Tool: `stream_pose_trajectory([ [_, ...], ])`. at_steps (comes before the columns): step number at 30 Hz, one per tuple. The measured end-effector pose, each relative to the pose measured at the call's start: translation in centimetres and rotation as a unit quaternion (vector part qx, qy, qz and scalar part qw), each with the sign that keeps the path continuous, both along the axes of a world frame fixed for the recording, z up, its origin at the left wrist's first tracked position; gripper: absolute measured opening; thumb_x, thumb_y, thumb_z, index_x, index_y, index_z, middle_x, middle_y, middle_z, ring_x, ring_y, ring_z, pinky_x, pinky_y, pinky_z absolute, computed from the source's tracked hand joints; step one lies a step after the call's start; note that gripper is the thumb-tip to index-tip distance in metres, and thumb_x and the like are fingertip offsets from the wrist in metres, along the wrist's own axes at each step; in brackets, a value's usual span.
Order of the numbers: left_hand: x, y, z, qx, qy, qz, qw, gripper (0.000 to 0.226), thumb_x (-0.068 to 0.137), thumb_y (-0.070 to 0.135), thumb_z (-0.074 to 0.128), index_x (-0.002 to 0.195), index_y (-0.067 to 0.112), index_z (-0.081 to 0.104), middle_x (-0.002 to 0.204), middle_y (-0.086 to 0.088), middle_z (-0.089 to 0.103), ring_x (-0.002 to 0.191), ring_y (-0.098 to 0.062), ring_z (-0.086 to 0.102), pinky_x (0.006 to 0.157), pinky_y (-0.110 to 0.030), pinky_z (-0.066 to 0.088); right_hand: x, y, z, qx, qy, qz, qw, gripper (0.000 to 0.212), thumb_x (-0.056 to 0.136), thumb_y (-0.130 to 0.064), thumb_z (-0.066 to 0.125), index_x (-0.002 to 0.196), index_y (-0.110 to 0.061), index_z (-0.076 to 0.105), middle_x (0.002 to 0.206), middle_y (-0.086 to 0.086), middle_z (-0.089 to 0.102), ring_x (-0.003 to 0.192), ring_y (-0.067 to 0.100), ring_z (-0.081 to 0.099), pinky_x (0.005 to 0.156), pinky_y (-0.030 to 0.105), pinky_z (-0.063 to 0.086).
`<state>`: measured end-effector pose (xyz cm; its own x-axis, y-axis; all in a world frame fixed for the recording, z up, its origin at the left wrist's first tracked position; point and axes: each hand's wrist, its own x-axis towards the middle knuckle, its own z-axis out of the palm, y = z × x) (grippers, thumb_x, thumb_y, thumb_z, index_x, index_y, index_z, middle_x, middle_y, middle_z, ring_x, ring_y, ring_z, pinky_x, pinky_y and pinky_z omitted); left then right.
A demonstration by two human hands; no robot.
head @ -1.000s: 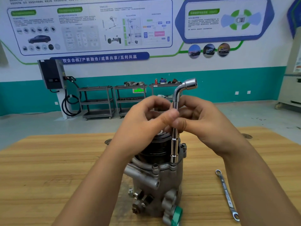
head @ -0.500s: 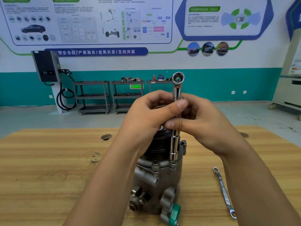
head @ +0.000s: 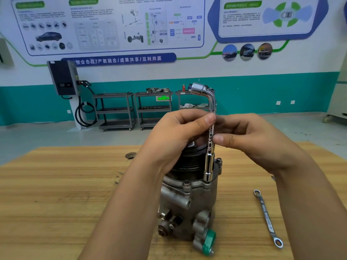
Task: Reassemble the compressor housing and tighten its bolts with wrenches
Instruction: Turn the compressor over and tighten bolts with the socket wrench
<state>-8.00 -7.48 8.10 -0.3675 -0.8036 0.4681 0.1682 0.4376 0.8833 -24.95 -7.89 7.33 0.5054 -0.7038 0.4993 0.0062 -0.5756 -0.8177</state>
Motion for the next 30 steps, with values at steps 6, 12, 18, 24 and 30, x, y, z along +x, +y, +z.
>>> stream_pose_trajectory([
  [6, 0.0, 0.0, -0.1, -0.007, -0.005, 0.000, 1.000, 0.018, 0.070, 0.026, 0.072, 0.081, 0.012, 0.068, 0.077, -0.006, 0.062, 0.069, -0.017, 0.059, 0.060, -0.024, 0.051, 0.5, -0.1, -0.1, -0.018, 0.000, -0.022, 1.000, 0.020, 0.069, -0.019, 0.070, 0.090, -0.018, 0.069, 0.081, 0.001, 0.073, 0.082, 0.015, 0.070, 0.075, 0.022, 0.054],
  [12, -0.2, -0.4, -0.4, -0.030, -0.012, 0.048, 0.998, 0.009, 0.065, 0.024, 0.076, 0.062, 0.022, 0.068, 0.067, 0.000, 0.065, 0.066, -0.013, 0.063, 0.060, -0.024, 0.051, 0.9, -0.2, -0.3, -0.045, 0.012, -0.054, 0.998, 0.018, 0.060, -0.034, 0.076, 0.076, -0.029, 0.068, 0.071, -0.007, 0.064, 0.073, 0.006, 0.063, 0.067, 0.016, 0.050],
  [18, 0.1, -0.2, -0.4, -0.025, 0.005, 0.026, 0.999, 0.014, 0.069, 0.023, 0.068, 0.073, 0.010, 0.068, 0.077, -0.010, 0.060, 0.075, -0.026, 0.056, 0.065, -0.029, 0.050, 1.0, -0.3, -0.4, -0.019, 0.015, -0.026, 0.999, 0.021, 0.074, -0.022, 0.068, 0.092, -0.030, 0.073, 0.093, 0.000, 0.073, 0.092, 0.012, 0.068, 0.078, 0.021, 0.052],
  [24, 0.3, 0.1, 0.0, -0.013, 0.005, 0.000, 1.000, 0.018, 0.075, 0.018, 0.060, 0.081, 0.007, 0.072, 0.089, -0.020, 0.055, 0.086, -0.034, 0.048, 0.075, -0.043, 0.041, 0.3, -0.4, -0.4, 0.007, 0.036, 0.016, 0.999, 0.022, 0.081, -0.014, 0.060, 0.101, -0.017, 0.068, 0.095, 0.009, 0.074, 0.098, 0.020, 0.068, 0.086, 0.027, 0.051],
  [30, 0.8, 0.1, 0.0, -0.023, -0.036, -0.022, 0.999, 0.023, 0.083, 0.023, 0.059, 0.094, 0.003, 0.062, 0.094, -0.020, 0.055, 0.084, -0.031, 0.051, 0.065, -0.031, 0.049, 0.5, -0.8, -0.6, 0.006, 0.012, 0.015, 1.000, 0.022, 0.072, -0.019, 0.068, 0.092, -0.029, 0.073, 0.087, 0.006, 0.074, 0.087, 0.017, 0.070, 0.079, 0.024, 0.051],
])
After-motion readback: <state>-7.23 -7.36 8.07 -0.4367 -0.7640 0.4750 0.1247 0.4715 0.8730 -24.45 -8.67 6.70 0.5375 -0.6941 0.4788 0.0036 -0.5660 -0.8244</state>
